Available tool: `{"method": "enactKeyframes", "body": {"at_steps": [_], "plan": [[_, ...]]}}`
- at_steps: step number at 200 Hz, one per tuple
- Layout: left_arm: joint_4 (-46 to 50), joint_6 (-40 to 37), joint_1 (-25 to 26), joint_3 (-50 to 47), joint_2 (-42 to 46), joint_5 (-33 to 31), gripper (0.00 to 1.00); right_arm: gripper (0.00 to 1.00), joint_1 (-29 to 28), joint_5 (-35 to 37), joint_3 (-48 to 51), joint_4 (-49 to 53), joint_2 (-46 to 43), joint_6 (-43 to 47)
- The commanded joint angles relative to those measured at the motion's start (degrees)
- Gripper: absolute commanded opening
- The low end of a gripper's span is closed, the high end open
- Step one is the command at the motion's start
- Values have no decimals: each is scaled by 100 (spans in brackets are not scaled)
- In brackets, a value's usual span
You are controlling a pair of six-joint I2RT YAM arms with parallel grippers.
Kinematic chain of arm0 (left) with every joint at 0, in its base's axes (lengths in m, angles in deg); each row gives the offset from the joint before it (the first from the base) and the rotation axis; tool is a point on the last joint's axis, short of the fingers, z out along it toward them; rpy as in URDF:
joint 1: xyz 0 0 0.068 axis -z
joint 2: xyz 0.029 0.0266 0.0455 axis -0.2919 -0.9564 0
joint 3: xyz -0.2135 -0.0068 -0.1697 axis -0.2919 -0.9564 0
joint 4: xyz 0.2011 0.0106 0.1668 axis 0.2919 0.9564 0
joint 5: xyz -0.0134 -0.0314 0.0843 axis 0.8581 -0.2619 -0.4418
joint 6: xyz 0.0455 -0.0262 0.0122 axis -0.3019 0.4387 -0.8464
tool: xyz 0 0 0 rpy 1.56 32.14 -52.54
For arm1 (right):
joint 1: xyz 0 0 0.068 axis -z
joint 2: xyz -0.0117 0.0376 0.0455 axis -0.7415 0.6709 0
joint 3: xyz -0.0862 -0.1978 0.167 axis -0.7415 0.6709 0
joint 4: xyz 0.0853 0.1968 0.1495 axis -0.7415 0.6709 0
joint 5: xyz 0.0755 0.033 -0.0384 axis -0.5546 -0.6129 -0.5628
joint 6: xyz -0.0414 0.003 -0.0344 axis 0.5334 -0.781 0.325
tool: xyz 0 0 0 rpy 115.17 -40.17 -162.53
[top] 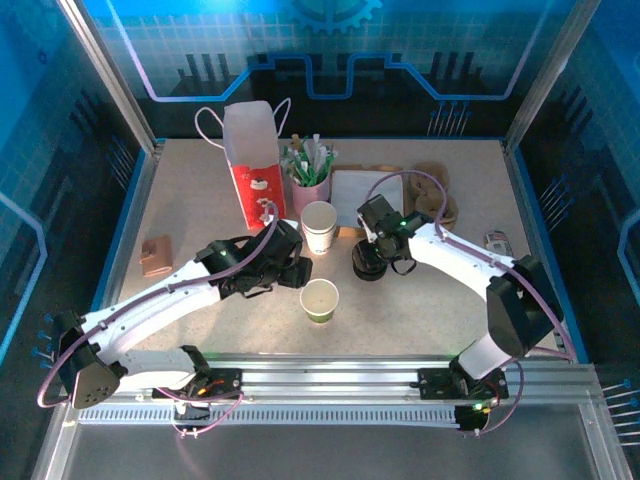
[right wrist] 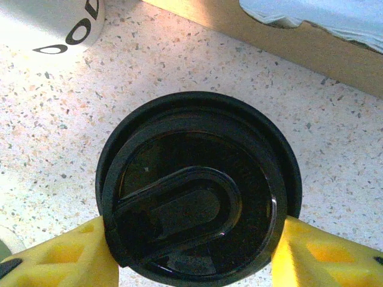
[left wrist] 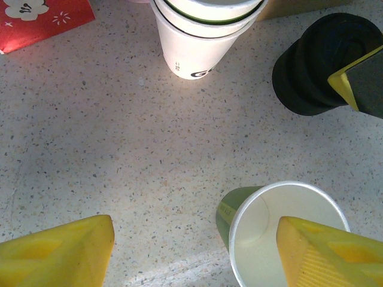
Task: Pack the takeout coffee
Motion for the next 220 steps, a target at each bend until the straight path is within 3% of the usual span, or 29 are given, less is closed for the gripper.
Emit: {"method": "enactKeyframes", "body": {"at_steps": [1, 66, 90, 146, 220], "plan": [[-27, -78, 39, 23, 152, -102, 73, 46, -15, -126, -128, 239, -257, 77], [0, -290, -139, -61, 452, -896, 80, 43, -221, -297, -421, 774, -710, 161], [107, -333, -544, -100, 676, -969, 82, 43, -447, -344, -577, 1007, -893, 159], [732, 0, -1353, 199, 1176, -1311, 98, 42, -1130, -573, -911, 1410, -1118, 149], [633, -538, -2183, -185, 1910, -1397, 99, 41, -2090, -656, -1253, 1566, -684, 71]]}}
